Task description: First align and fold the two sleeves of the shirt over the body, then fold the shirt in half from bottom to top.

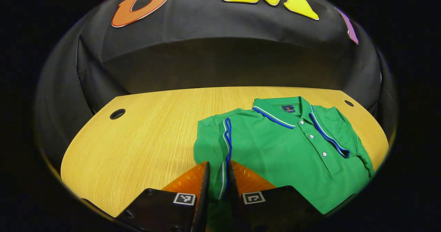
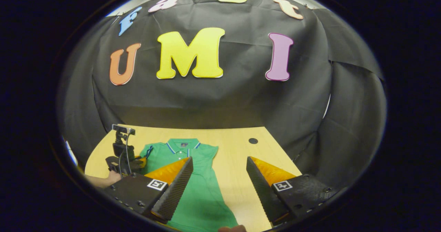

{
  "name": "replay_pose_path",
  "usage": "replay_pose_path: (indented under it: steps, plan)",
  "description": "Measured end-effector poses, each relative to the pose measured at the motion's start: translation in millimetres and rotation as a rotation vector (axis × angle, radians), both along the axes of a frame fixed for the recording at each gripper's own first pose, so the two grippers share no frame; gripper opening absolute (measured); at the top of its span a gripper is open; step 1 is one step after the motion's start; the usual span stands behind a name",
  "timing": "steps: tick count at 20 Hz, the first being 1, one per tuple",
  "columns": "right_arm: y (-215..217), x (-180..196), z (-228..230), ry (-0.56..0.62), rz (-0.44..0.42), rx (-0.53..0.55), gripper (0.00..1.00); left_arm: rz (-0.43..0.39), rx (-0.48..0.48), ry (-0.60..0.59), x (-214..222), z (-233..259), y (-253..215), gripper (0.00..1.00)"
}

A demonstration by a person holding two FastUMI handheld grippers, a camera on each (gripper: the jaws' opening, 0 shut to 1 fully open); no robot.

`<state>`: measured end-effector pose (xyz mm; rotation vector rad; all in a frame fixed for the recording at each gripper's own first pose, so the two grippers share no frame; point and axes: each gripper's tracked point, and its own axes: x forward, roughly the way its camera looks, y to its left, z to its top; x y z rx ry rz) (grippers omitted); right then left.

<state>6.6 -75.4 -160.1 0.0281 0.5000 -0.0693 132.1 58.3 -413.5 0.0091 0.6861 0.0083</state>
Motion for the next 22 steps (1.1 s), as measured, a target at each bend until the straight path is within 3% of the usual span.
replay_pose_path:
  steps: [1,3,4,13,18,22]
  plan:
    - [-0.2,-0.7,-0.9,-0.001,0.002,0.000,0.95,-0.002,0.004,-0.002,0.8,0.4,1.1,0.32]
    - [-1.5,-3.2,-4.1,0.005,0.004,0.003,0.95,-0.019,0.009,0.005,1.1,0.4,-0.3,0.11]
    - [-2.8,-5.0,-5.3,0.009,0.001,0.010,0.95,-0.033,0.005,0.009,1.4,0.3,-1.8,0.06]
    - [-9.8,-5.8,-5.5,0.009,-0.017,0.061,0.95,-0.080,-0.032,-0.057,-1.6,65.9,-15.1,0.05]
    - [-14.4,-10.0,-1.2,-0.008,-0.023,0.089,0.95,-0.107,-0.068,-0.052,5.2,100.5,-51.8,0.06]
    - [-36.0,-13.3,3.4,-0.019,-0.061,0.102,0.95,-0.148,-0.074,-0.003,6.8,92.9,-99.2,0.06]
